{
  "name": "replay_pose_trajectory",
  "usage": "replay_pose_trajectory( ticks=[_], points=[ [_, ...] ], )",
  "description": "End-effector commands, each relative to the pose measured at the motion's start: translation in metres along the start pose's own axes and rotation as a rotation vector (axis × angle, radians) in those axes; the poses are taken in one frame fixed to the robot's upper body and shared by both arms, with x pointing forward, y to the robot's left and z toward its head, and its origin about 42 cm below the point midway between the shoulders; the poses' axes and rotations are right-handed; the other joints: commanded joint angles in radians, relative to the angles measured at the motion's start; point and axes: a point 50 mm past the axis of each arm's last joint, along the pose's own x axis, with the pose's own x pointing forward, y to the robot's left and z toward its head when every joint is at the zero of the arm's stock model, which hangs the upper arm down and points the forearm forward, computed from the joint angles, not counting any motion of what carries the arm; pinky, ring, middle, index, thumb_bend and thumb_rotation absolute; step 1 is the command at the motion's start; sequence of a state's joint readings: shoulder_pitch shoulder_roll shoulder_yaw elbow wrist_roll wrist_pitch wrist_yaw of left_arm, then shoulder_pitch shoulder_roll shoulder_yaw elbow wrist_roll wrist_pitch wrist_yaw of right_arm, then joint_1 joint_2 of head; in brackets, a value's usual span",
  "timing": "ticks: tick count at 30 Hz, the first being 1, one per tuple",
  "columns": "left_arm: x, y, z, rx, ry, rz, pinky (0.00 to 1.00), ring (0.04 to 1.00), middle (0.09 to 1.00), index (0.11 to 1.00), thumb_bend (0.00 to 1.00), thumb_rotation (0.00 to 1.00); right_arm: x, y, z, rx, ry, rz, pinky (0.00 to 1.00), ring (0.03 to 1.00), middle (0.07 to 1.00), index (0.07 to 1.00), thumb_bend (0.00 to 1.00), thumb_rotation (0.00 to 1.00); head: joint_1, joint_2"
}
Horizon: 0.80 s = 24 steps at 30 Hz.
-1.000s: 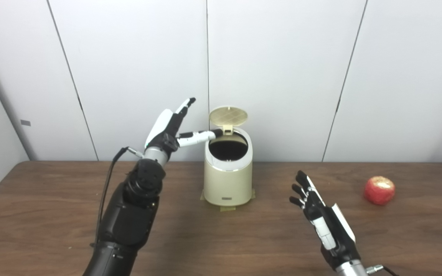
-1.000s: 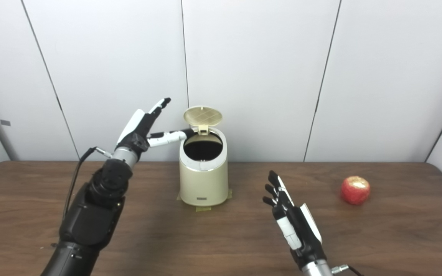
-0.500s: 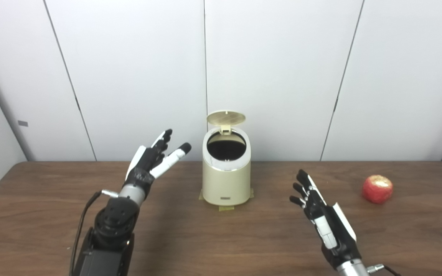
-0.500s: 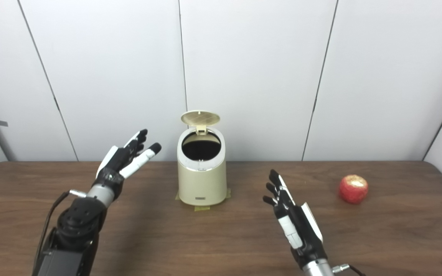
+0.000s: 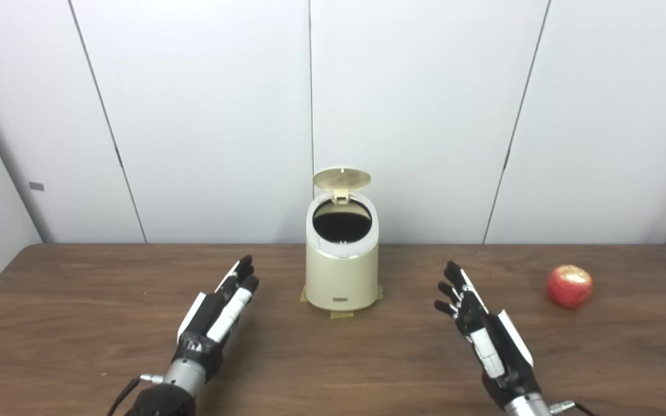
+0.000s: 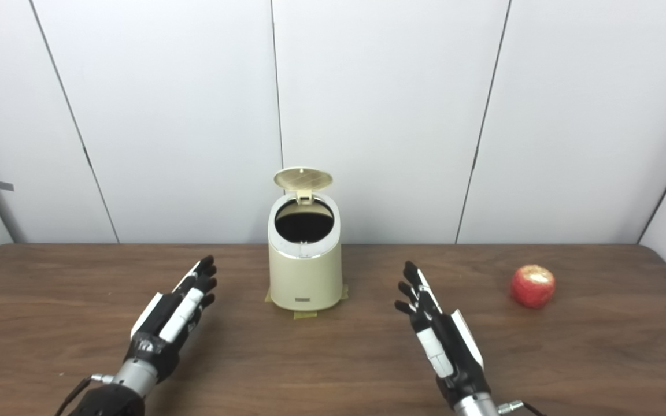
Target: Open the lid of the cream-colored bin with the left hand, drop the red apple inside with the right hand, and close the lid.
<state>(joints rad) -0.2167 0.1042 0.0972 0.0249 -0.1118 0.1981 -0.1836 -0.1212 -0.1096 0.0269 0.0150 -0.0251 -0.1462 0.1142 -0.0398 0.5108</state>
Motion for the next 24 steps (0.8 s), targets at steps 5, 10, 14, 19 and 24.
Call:
replay_pose_trajectory(
  ticks=[5, 10, 14, 19, 24],
  points=[
    [0.001, -0.004, 0.014, -0.068, -0.122, -0.007, 1.0, 1.0, 1.0, 1.0, 0.97, 0.81, 0.024, 0.0, 0.024, -0.011, -0.12, -0.021, 0.85, 0.945, 0.993, 0.992, 0.85, 1.0, -0.048, -0.015],
    [0.0, 0.0, 0.008, -0.095, -0.114, -0.02, 1.0, 1.0, 1.0, 1.0, 0.93, 0.8, 0.037, -0.028, 0.045, -0.096, -0.152, -0.073, 0.72, 0.841, 0.93, 0.956, 0.76, 0.8, -0.126, -0.023],
    [-0.002, 0.002, 0.005, -0.105, -0.09, -0.018, 1.0, 1.0, 1.0, 1.0, 0.88, 0.82, 0.049, -0.073, 0.066, -0.288, -0.132, -0.109, 0.63, 0.762, 0.858, 0.912, 0.73, 0.62, -0.229, -0.04],
    [-0.004, 0.008, 0.004, -0.107, -0.074, -0.017, 1.0, 1.0, 1.0, 1.0, 0.85, 0.84, 0.057, -0.121, 0.084, -0.471, -0.096, -0.147, 0.65, 0.731, 0.812, 0.883, 0.8, 0.59, -0.267, -0.042],
    [-0.002, 0.014, 0.005, -0.124, -0.076, -0.02, 1.0, 1.0, 1.0, 1.0, 0.83, 0.85, 0.063, -0.156, 0.125, -0.616, -0.013, -0.251, 0.57, 0.683, 0.778, 0.832, 0.72, 0.28, -0.285, -0.044]
  ],
)
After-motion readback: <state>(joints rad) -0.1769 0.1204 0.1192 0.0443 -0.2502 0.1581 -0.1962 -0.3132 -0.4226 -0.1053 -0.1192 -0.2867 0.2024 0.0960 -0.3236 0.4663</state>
